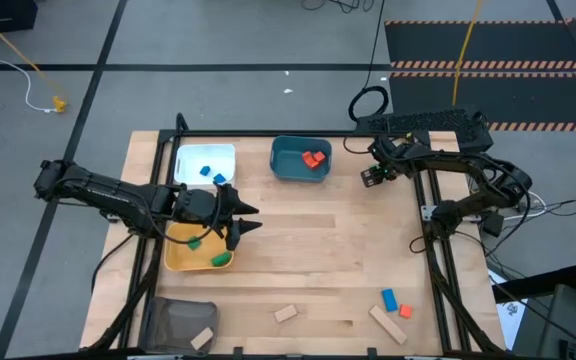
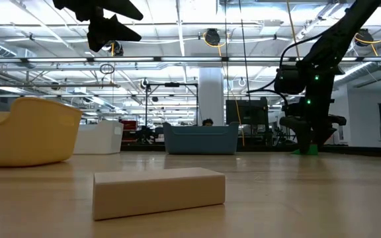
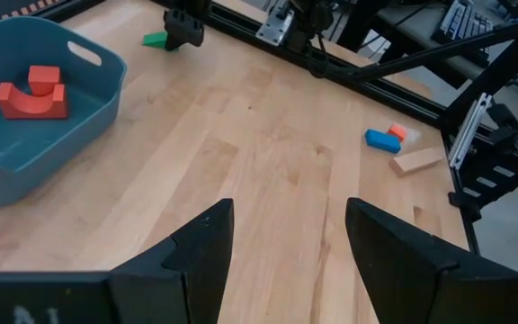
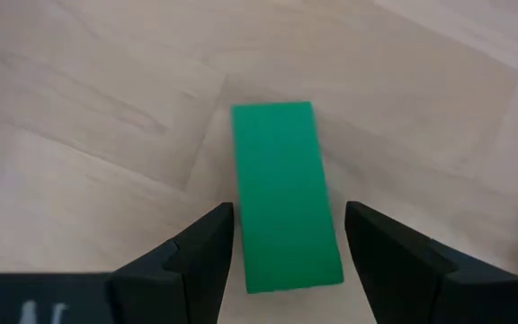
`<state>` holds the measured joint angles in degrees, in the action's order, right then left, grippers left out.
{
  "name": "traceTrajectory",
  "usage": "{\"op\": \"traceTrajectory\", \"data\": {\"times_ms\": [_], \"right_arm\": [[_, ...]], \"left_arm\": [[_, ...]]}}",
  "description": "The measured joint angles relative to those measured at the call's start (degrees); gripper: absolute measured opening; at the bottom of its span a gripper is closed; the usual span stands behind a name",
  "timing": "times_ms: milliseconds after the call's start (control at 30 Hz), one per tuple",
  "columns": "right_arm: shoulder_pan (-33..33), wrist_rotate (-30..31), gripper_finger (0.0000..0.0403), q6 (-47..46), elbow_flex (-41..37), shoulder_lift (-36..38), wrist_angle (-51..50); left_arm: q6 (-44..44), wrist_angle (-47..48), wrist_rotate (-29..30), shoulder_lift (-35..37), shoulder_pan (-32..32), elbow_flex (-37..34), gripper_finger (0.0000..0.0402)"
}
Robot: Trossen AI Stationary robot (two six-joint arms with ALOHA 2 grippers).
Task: Sort & place blocks by color
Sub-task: Put the green block wooden into the yellow bin
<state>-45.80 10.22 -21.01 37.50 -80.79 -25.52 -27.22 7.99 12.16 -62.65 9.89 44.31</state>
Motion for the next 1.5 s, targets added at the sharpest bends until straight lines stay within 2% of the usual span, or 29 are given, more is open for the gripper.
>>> {"op": "traceTrajectory", "data": {"times_ms": [200,400,633,967,1067,1300,1400,1500], "right_arm": [[-0.04,-2.48,0.0184,3.01,0.02,-0.79,1.16],[0.00,-4.57,0.0118,5.91,0.11,-0.77,1.20],[0.02,-6.26,0.0117,7.45,-0.04,0.55,0.19],[0.98,-6.23,0.0117,6.20,-0.09,12.72,2.75],[2.52,-10.56,0.0117,5.16,-0.07,16.24,6.45],[8.48,-26.53,0.0117,3.42,-0.07,20.50,19.16],[13.13,-29.67,0.0117,6.27,-0.04,20.51,24.34],[18.03,-30.26,0.0117,8.91,-0.04,20.13,29.68]], "left_arm": [[-0.21,-0.01,0.00,0.00,0.00,0.00,0.0216],[-0.98,-0.04,0.00,0.00,0.00,0.00,0.0216],[-1.57,-0.71,0.00,-0.11,0.00,0.00,0.0216],[2.81,-9.46,0.09,-7.64,-0.02,0.02,0.0216],[5.98,-13.37,1.59,-10.48,-0.04,0.02,0.0216],[13.31,-22.54,1.60,-14.73,-0.04,0.02,0.0216],[13.42,-25.77,1.50,-15.08,-0.09,0.00,0.0216],[14.78,-28.23,1.49,-15.50,-0.13,0.03,0.0216]]}}
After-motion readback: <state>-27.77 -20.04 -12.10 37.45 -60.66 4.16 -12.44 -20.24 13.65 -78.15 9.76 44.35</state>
